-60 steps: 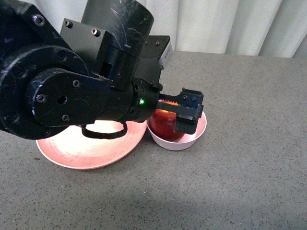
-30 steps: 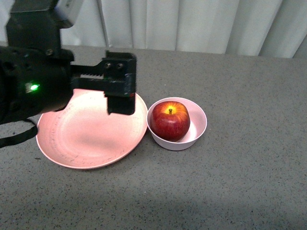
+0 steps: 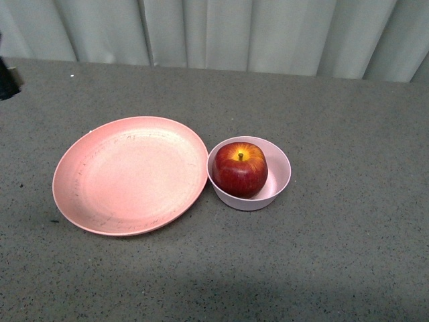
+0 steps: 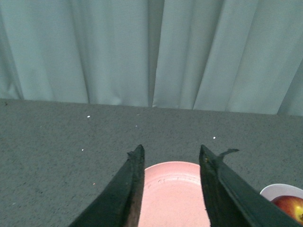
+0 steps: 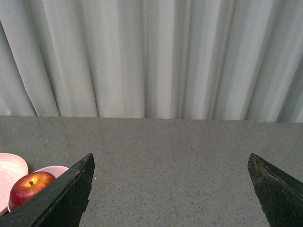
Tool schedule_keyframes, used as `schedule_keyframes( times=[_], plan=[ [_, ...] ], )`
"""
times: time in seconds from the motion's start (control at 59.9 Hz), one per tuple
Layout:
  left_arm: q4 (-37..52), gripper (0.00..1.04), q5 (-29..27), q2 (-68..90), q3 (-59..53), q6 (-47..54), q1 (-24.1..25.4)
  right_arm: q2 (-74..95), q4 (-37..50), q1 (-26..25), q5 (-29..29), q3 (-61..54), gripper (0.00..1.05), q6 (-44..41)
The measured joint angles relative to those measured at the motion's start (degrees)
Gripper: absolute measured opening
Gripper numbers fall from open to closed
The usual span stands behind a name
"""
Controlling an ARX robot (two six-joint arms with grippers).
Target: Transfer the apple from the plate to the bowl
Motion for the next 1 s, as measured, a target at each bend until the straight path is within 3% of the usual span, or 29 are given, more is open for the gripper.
schedule_keyframes(
  times=[0.167,0.617,0.701,1.001],
  plan=[
    [-8.52,0.03,3.32,-10.21,-3.04,0.13,3.82,0.0,-0.02,0.0,0.02,0.0,0.95,0.0],
    [-27.91,0.04,10.58,-36.57,-8.52,0.55,10.97,0.0,0.0,0.0,0.04,0.0,0.95,0.0],
    [-31.19,0.04,15.12,-40.11,-8.74,0.59,14.45,0.0,0.0,0.0,0.02,0.0,0.95,0.0],
    [-43.82,0.04,15.78,-54.23,-8.81,0.59,16.46,0.0,-0.02,0.0,0.02,0.0,0.95,0.0]
  ],
)
